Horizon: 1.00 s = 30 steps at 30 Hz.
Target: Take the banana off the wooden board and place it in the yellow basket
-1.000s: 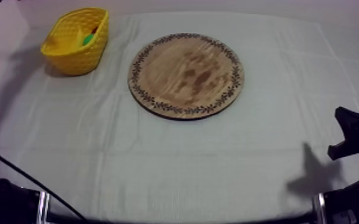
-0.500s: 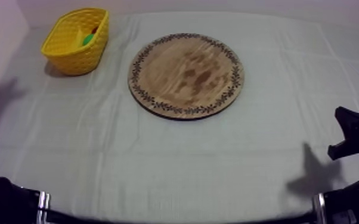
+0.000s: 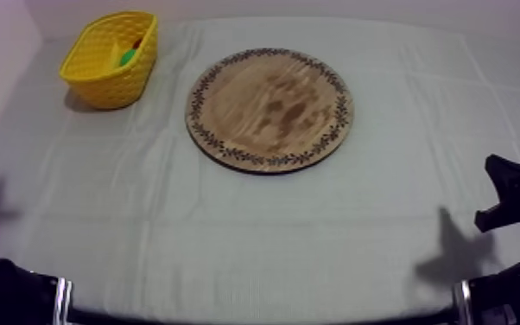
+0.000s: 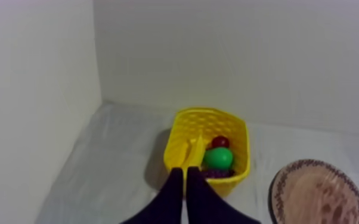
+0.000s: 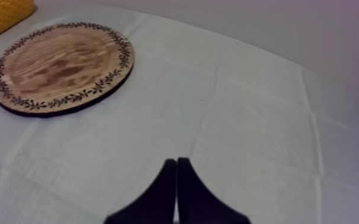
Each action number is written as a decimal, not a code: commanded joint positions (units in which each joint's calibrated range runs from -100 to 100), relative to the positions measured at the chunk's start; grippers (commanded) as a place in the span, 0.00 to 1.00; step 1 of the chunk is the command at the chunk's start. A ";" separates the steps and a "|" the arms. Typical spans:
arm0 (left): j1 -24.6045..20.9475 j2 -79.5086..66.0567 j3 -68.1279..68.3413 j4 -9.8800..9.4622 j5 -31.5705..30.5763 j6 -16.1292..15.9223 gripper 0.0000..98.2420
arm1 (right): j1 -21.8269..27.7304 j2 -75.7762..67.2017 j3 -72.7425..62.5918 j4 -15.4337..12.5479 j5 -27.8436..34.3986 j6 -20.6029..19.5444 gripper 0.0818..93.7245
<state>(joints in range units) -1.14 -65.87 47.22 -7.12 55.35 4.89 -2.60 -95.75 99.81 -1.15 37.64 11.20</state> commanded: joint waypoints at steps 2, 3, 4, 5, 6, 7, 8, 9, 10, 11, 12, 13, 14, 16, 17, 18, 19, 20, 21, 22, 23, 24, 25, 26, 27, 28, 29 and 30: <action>-0.50 -11.37 11.73 0.11 -1.33 -0.42 0.00 | 0.00 0.00 -0.03 0.00 0.02 0.01 0.00; -0.65 -13.03 14.30 0.14 -2.13 -0.66 0.00 | 0.00 0.00 -0.03 0.00 0.02 0.01 0.00; -0.75 -14.63 16.97 0.19 -3.22 -0.94 0.00 | 0.00 0.00 -0.03 0.00 0.02 0.01 0.00; -0.82 -16.22 19.65 0.25 -4.45 -1.19 0.00 | 0.00 0.00 -0.03 0.00 0.02 0.01 0.00; -0.87 -17.74 22.19 0.33 -5.67 -1.39 0.00 | 0.00 0.00 -0.03 0.00 0.02 0.01 0.00; -0.91 -19.17 24.50 0.44 -6.75 -1.52 0.00 | 0.00 0.00 -0.03 0.00 0.02 0.01 0.00; -0.89 -20.48 26.49 0.57 -7.60 -1.60 0.00 | 0.00 0.00 -0.03 0.00 0.02 0.01 0.00; -0.81 -21.73 28.18 0.67 -8.22 -1.53 0.00 | 0.00 0.00 -0.03 0.00 0.02 0.01 0.00; -0.69 -22.92 29.64 0.87 -8.70 -1.47 0.00 | 0.00 0.00 -0.03 0.00 0.02 0.01 0.00; -0.50 -24.03 30.92 1.14 -9.04 -1.55 0.00 | 0.00 0.00 -0.03 0.00 0.02 0.02 0.00; -0.24 -25.15 32.19 1.40 -9.27 -1.71 0.00 | 0.00 0.00 -0.03 0.00 0.02 0.02 0.00; 0.06 -26.21 33.48 1.60 -9.54 -1.85 0.00 | 0.00 0.00 -0.03 0.00 0.02 0.01 0.00; 0.31 -27.19 34.72 1.82 -9.79 -2.07 0.00 | 0.00 0.00 -0.03 0.00 0.02 0.01 0.00; 0.72 -28.94 37.00 2.17 -10.21 -2.44 0.00 | 0.00 0.00 -0.03 0.00 0.02 0.01 0.00; 0.86 -29.80 38.12 2.28 -10.46 -2.59 0.00 | 0.00 0.00 -0.03 0.00 0.02 0.01 0.00; 0.95 -30.63 39.21 2.39 -10.71 -2.75 0.00 | 0.00 0.00 -0.03 0.00 0.02 0.01 0.00; 1.04 -31.43 40.30 2.47 -10.95 -2.88 0.00 | 0.00 0.00 -0.03 0.00 0.02 0.01 0.00; 1.13 -32.16 41.43 2.54 -11.22 -2.98 0.00 | 0.00 0.00 -0.03 0.00 0.02 0.01 0.00; 1.21 -32.67 42.43 2.58 -11.63 -3.05 0.00 | 0.00 0.00 -0.03 0.00 0.02 0.02 0.00; 1.26 -33.03 43.32 2.62 -12.06 -3.07 0.00 | 0.00 0.00 -0.03 0.00 0.02 0.02 0.00; 1.26 -33.29 44.05 2.64 -12.43 -3.05 0.00 | 0.00 0.00 -0.03 0.00 0.02 0.01 0.00; 1.24 -33.46 44.60 2.66 -12.69 -3.02 0.00 | 0.00 0.00 -0.03 0.00 0.02 0.01 0.00; 1.22 -33.58 45.04 2.68 -12.88 -3.00 0.00 | 0.00 0.00 -0.03 0.00 0.02 0.02 0.00; 1.36 -33.65 45.49 2.67 -13.01 -2.96 0.00 | 0.00 0.00 -0.03 0.00 0.02 0.03 0.00; 1.76 -33.69 46.00 2.49 -13.24 -2.77 0.00 | 0.00 0.00 -0.03 0.00 0.02 0.03 0.00; 2.30 -33.74 46.60 1.99 -13.65 -2.26 0.00 | 0.00 0.00 -0.03 0.00 0.02 0.02 0.00; 2.99 -33.83 47.32 1.22 -14.15 -1.56 0.00 | 0.00 0.00 -0.03 0.00 0.02 0.02 0.00; 3.57 -33.90 48.02 0.58 -14.70 -1.06 0.00 | 0.00 0.00 -0.03 0.00 0.02 0.01 0.00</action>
<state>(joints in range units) 1.56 -99.76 94.51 -5.59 41.17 2.96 -2.60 -95.75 99.81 -1.15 37.62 11.20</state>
